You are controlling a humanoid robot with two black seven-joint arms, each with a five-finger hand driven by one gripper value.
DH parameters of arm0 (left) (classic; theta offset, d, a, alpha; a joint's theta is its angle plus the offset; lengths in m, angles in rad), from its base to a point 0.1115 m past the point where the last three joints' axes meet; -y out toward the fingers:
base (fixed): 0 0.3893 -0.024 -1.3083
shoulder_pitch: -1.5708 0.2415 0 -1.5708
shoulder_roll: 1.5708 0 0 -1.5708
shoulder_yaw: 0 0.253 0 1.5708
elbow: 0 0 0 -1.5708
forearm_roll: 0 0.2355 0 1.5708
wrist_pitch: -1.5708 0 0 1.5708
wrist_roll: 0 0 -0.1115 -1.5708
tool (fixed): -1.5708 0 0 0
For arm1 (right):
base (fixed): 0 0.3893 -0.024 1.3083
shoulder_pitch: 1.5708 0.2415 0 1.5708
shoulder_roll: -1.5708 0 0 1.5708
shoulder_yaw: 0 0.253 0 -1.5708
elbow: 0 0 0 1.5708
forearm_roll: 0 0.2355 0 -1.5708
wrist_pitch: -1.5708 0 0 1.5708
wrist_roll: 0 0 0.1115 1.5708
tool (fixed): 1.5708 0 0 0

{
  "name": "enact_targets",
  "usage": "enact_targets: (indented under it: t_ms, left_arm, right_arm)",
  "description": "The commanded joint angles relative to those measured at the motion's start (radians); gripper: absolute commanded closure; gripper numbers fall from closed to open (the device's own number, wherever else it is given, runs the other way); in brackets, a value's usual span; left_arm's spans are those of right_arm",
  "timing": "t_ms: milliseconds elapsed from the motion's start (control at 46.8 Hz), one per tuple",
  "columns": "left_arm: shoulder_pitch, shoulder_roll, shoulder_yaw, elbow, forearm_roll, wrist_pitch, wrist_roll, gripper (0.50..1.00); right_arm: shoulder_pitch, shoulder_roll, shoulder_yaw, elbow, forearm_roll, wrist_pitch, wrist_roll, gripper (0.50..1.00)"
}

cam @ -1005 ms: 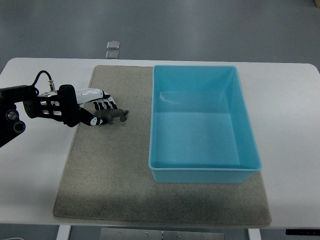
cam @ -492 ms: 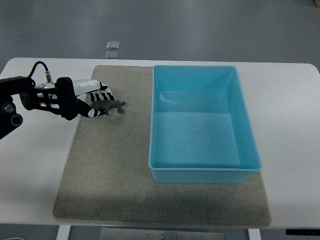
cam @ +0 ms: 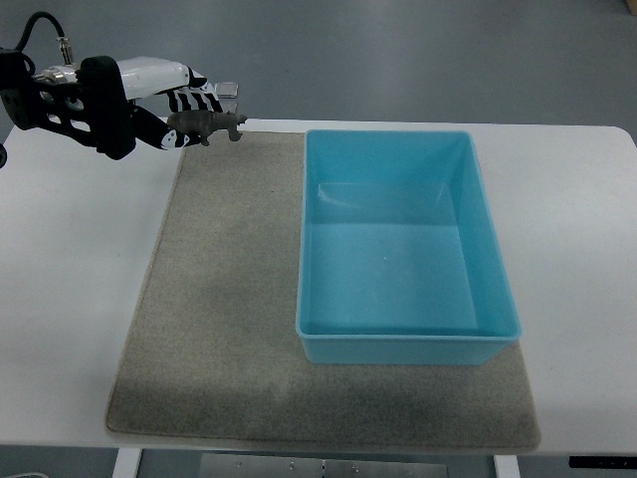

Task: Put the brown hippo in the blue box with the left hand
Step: 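Lift the hippo with the left hand and carry it toward the blue box, then lower the hippo into the blue box and open the left hand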

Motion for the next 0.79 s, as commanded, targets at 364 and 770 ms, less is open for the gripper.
enact_targets:
  t_ms: [364,770]
  left_arm:
    - [-0.131,-0.26,0.028,0.011,0.025,-0.105,0.006,1.0]
    - [-0.133,-0.532,0.109,0.146,0.175,-0.093,0.033,1.0]
  right_arm:
    - [0.0,0.0,0.0,0.0,0.0,0.0,-0.001,0.564]
    - [0.0,0.0,0.0,0.0,0.0,0.0,-0.001,0.564]
